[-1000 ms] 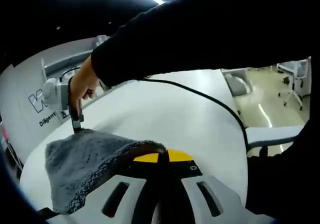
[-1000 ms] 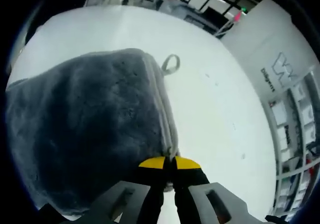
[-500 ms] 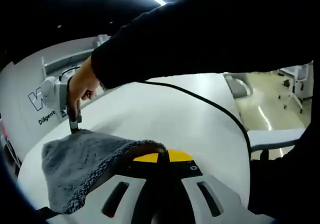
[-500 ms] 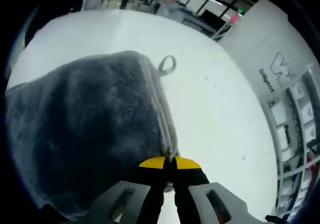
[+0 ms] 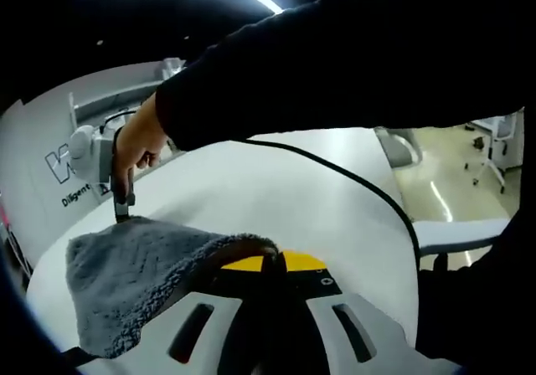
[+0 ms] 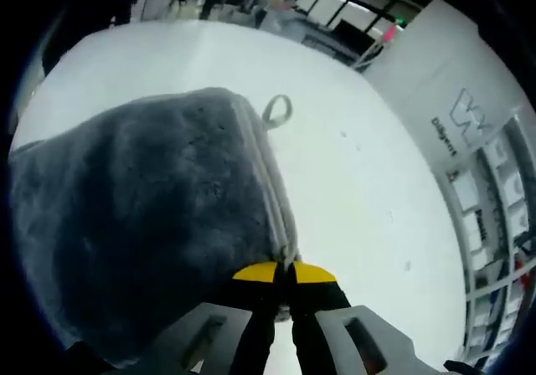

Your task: Open the folded towel by lifting each exposed corner and separating the folded layers until the towel lies flat within the target outline without major curled edges

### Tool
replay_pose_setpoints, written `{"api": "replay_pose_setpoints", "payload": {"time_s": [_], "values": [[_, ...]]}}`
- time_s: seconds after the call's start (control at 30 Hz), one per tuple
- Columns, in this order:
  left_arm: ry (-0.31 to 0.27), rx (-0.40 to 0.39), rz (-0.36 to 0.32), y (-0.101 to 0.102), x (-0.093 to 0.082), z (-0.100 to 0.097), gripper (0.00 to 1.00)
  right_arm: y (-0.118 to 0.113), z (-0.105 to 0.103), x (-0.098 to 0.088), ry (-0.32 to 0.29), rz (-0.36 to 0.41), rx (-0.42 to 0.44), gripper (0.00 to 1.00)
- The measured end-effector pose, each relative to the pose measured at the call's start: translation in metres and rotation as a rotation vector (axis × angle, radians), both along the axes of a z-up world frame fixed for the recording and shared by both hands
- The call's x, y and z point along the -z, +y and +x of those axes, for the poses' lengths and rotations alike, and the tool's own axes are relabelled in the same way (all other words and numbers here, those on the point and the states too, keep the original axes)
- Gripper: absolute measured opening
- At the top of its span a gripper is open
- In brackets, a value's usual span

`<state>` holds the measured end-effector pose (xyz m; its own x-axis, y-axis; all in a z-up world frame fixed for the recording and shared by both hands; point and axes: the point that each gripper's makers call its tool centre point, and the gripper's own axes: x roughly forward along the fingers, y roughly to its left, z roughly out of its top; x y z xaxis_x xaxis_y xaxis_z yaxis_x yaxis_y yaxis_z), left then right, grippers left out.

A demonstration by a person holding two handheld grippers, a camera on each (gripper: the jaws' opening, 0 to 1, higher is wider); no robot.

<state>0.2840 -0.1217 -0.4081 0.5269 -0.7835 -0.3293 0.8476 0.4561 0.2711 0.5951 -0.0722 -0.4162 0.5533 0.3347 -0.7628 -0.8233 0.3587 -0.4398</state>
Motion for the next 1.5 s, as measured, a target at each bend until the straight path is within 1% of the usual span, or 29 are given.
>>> {"api": "replay_pose_setpoints", "payload": {"time_s": [0.17, 0.27, 0.3, 0.37, 0.43, 0.57, 0.6, 0.67, 0.77, 0.87, 0.97, 1.07, 1.1, 1.17, 1.2, 1.23, 1.3, 1.4, 1.43, 1.47, 1.5], "values": [[0.025, 0.032, -0.019, -0.002, -0.003, -0.006, 0.11, 0.001, 0.0, 0.0, -0.004, -0.012, -0.004, 0.0], [0.043, 0.032, -0.034, -0.001, -0.007, -0.008, 0.15, 0.001, 0.001, 0.0, -0.007, -0.009, -0.004, 0.0], [0.048, 0.029, -0.042, 0.0, -0.009, -0.008, 0.18, 0.001, 0.002, 0.0, -0.009, -0.006, -0.004, 0.0], [0.047, 0.029, -0.063, 0.001, -0.016, -0.01, 0.25, 0.001, 0.003, -0.001, -0.012, 0.005, -0.004, 0.0], [0.052, 0.035, -0.083, 0.001, -0.024, -0.016, 0.35, 0.0, 0.006, -0.001, -0.011, 0.019, -0.003, 0.0], [0.044, 0.042, -0.099, 0.005, -0.038, -0.027, 0.49, 0.001, 0.006, -0.001, -0.008, 0.034, -0.004, 0.0], [0.04, 0.049, -0.11, 0.006, -0.042, -0.029, 0.51, 0.001, 0.005, -0.001, -0.009, 0.034, -0.005, 0.0], [0.034, 0.062, -0.135, 0.009, -0.052, -0.035, 0.52, 0.002, 0.005, -0.001, -0.009, 0.028, -0.01, 0.0], [0.011, 0.051, -0.166, 0.017, -0.066, -0.037, 0.54, 0.002, 0.008, -0.001, -0.006, 0.015, -0.012, 0.0], [-0.014, 0.002, -0.175, 0.032, -0.076, -0.031, 0.59, 0.003, 0.008, -0.001, -0.007, 0.009, -0.013, 0.0], [-0.011, -0.089, -0.176, 0.052, -0.08, -0.015, 0.72, 0.003, 0.007, -0.002, -0.012, 0.017, -0.017, 0.0], [-0.019, -0.172, -0.2, 0.075, -0.086, 0.004, 0.86, 0.002, 0.009, -0.003, -0.021, 0.037, -0.008, 0.01], [-0.017, -0.181, -0.211, 0.08, -0.088, 0.008, 0.9, 0.002, 0.01, -0.004, -0.025, 0.044, -0.002, 0.01], [-0.003, -0.202, -0.245, 0.09, -0.092, 0.015, 1.0, 0.0, 0.007, -0.007, -0.022, 0.084, 0.031, 0.03], [0.005, -0.209, -0.252, 0.096, -0.094, 0.018, 0.99, -0.002, 0.005, -0.009, -0.026, 0.097, 0.039, 0.06], [0.013, -0.215, -0.265, 0.1, -0.095, 0.02, 1.0, -0.004, 0.008, -0.014, -0.042, 0.125, 0.068, 0.12], [0.019, -0.225, -0.279, 0.107, -0.097, 0.024, 1.0, -0.01, 0.015, -0.022, -0.075, 0.154, 0.084, 0.24], [0.021, -0.253, -0.302, 0.119, -0.102, 0.03, 1.0, -0.022, 0.028, -0.037, -0.123, 0.219, 0.162, 0.51], [0.025, -0.26, -0.311, 0.122, -0.104, 0.033, 1.0, -0.025, 0.032, -0.042, -0.144, 0.225, 0.17, 0.59], [0.031, -0.265, -0.321, 0.124, -0.105, 0.035, 1.0, -0.029, 0.034, -0.046, -0.167, 0.226, 0.183, 0.63], [0.035, -0.269, -0.331, 0.126, -0.103, 0.037, 1.0, -0.032, 0.036, -0.051, -0.196, 0.225, 0.191, 0.64]]}}
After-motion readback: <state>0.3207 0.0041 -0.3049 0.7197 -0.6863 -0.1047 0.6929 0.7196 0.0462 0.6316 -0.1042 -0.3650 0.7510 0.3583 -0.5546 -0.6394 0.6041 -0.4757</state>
